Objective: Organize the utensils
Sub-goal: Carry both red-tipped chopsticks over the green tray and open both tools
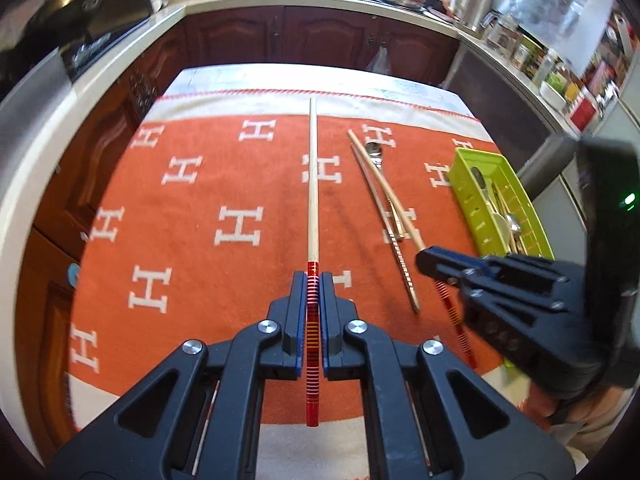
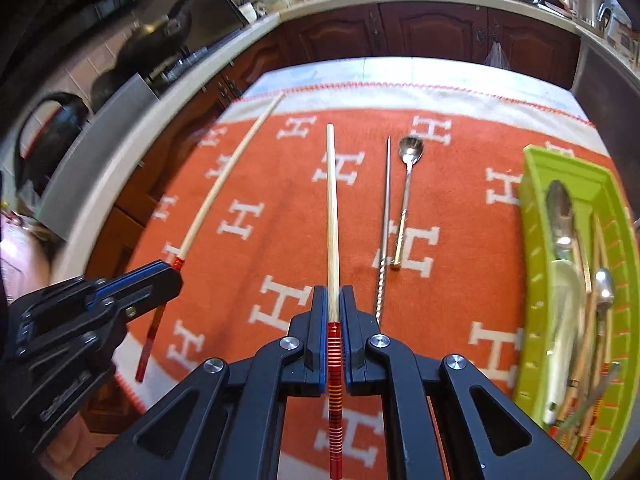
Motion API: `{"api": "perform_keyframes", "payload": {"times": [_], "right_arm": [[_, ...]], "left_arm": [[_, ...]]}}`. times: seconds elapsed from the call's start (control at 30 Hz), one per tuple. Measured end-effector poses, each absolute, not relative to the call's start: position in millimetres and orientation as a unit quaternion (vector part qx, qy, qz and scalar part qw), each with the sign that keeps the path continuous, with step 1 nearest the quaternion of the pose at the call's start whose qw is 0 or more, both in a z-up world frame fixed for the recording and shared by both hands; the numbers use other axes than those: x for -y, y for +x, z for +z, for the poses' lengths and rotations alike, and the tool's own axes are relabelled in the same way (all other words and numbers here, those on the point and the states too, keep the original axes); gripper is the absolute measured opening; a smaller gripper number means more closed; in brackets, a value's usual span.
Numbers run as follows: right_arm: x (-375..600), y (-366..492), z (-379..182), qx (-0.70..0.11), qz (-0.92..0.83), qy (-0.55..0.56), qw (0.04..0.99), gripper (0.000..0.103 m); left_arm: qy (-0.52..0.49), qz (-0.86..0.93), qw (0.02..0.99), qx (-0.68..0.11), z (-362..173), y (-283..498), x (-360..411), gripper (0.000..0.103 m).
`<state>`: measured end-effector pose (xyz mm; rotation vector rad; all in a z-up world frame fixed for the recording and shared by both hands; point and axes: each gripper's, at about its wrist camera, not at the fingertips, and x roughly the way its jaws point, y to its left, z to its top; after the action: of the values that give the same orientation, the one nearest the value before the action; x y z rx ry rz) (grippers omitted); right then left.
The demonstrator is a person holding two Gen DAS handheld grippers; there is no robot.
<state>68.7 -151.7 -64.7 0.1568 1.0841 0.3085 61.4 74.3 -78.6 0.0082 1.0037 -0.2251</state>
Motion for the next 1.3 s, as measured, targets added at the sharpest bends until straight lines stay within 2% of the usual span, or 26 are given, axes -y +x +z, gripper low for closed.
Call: {"api": "perform_keyframes", "payload": {"times": [0.2, 0.47, 0.8, 1.0, 1.2, 1.3], "right_arm": [[200, 45, -18, -0.488, 0.141, 0.096, 0.856, 0.005], [305, 12, 13, -0.465, 0.075, 0.140, 0.871, 0.005], [390, -10, -14, -0.483, 0.016, 0.160, 0.861, 0.005], [400, -1, -49, -0.512, 0.006, 0.140, 0.848, 0.006], [412, 2, -63, -0.514, 0.005, 0.164, 0.842, 0.009], [398, 12, -64, -0.513, 0.008, 0.165, 0.842, 0.009]], "left_arm": [[0.050, -0.141, 0.871, -0.468, -47, 51, -31, 0.003], [-0.025, -0.195, 0.851, -0.487, -36, 61, 46, 0.003], [-0.030, -0.207, 0.822, -0.530, -79, 64, 142, 0.003], [-0.017, -0.200, 0.806, -0.557, -109, 69, 163, 0.003], [-0.005, -0.202, 0.796, -0.570, -117, 70, 165, 0.004], [-0.001, -0.200, 0.799, -0.567, -116, 70, 161, 0.011]]}}
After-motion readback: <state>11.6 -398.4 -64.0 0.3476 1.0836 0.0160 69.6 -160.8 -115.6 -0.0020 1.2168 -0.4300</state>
